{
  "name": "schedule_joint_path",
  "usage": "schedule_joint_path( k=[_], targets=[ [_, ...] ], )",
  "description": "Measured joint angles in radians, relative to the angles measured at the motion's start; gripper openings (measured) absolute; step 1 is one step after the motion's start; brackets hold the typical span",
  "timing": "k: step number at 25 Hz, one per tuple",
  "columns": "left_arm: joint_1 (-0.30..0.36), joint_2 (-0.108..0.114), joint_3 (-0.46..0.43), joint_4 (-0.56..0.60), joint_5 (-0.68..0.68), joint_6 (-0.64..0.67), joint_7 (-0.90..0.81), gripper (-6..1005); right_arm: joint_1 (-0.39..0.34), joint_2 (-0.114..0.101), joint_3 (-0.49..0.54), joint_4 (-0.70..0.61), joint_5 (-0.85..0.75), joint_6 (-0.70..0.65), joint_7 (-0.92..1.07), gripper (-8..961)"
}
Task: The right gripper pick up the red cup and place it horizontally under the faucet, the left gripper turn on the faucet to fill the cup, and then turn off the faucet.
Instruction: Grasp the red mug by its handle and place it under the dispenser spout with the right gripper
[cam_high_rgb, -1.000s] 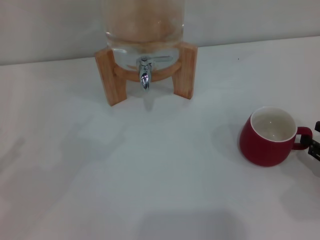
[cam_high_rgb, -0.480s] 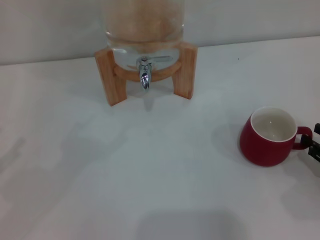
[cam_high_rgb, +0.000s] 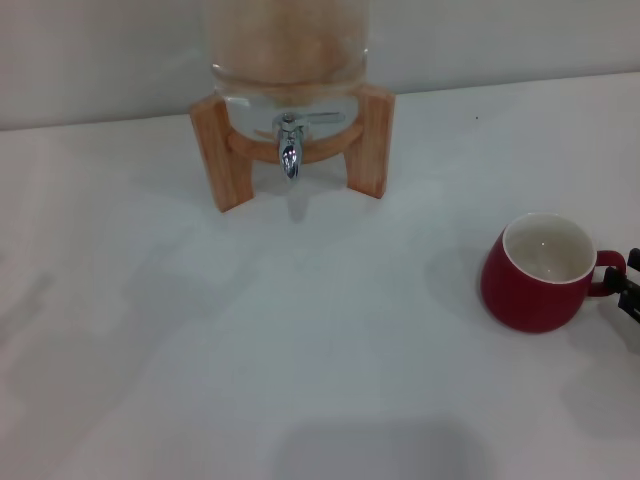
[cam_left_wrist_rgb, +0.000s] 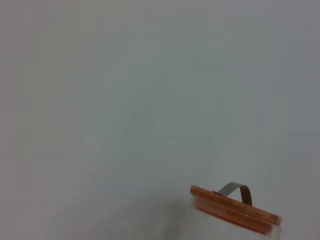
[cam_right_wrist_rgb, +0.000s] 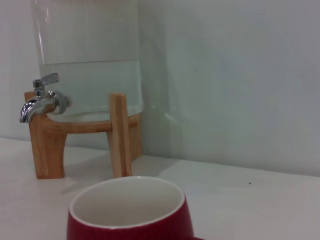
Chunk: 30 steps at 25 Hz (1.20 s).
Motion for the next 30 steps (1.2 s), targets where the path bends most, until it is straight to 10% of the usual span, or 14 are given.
schedule_joint_path(
  k=[15,30],
  targets=[
    [0.000,-0.002,0.000,0.000,0.000,0.004,0.002,890,0.021,0.005,-0.005,0.014,0.000,-0.006,-0.030,169],
    [0.000,-0.002,-0.002,-0.004,0.001,0.010,0.002,890,0.048,0.006,0.000,0.048,0.027,-0.008,-0.024,155]
  ],
)
